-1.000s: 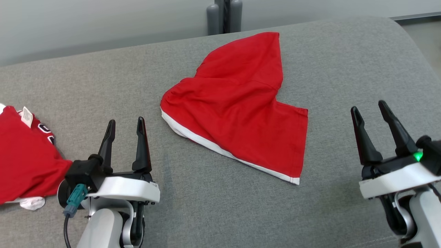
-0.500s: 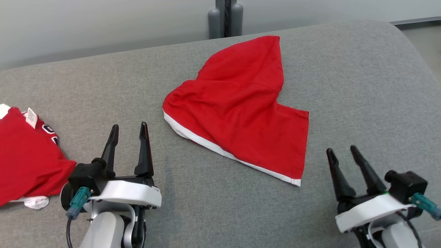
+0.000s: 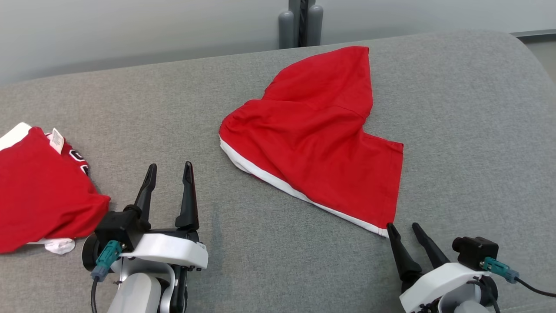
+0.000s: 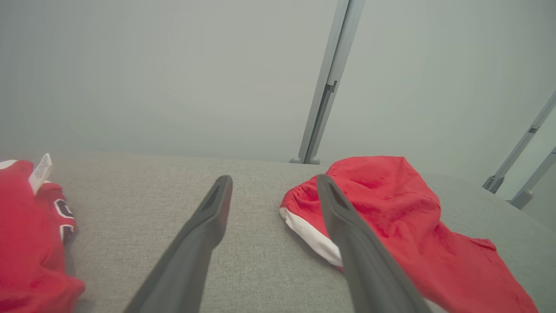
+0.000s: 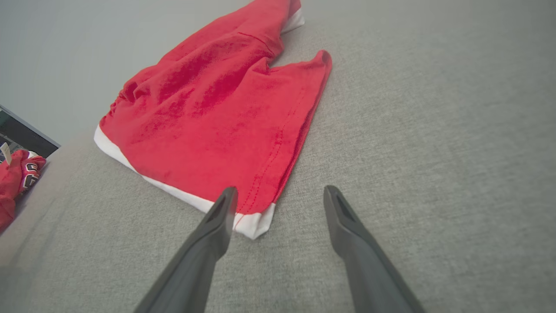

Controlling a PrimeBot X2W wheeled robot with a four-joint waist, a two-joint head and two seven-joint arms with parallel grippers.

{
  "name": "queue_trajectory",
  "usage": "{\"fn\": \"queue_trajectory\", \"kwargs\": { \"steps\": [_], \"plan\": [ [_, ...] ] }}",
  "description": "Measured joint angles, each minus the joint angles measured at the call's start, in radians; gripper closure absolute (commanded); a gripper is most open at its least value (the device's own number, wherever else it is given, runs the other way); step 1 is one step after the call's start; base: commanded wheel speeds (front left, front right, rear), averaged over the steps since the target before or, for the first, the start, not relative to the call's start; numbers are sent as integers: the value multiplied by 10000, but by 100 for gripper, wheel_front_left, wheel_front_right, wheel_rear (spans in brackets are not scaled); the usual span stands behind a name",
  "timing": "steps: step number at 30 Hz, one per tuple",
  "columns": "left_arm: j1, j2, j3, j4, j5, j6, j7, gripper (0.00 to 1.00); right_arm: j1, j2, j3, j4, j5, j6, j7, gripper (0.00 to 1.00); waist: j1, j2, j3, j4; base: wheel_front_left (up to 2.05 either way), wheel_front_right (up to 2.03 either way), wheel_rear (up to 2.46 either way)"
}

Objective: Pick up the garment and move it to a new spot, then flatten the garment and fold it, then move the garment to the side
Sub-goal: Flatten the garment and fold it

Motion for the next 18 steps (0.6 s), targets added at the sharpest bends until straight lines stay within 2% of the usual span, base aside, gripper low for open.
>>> {"fn": "queue_trajectory", "kwargs": {
  "steps": [8,9,10,11,12,18],
  "plan": [
    [-8,2,-109,6,6,2,0,0,-423,35,723,794,1162,0,-10,0,0,0,31,271,0,0,0],
    [-8,2,-111,2,6,8,0,0,-467,35,784,842,1317,0,-19,5,0,0,34,297,0,0,0],
    [-7,2,-107,-2,6,17,0,0,-513,21,857,886,1427,0,-19,30,0,0,37,319,0,0,0],
    [-7,2,-105,-8,10,19,0,0,-566,-6,957,909,1482,0,-19,62,0,0,39,336,0,0,0],
    [-7,0,-104,-12,15,21,0,0,-616,-42,1064,899,1490,0,-15,98,0,0,41,352,0,0,0],
    [2,2,-65,-17,17,59,0,0,-668,-171,1034,663,1413,0,-2,100,0,-1,1,350,0,0,0]
  ]
}}
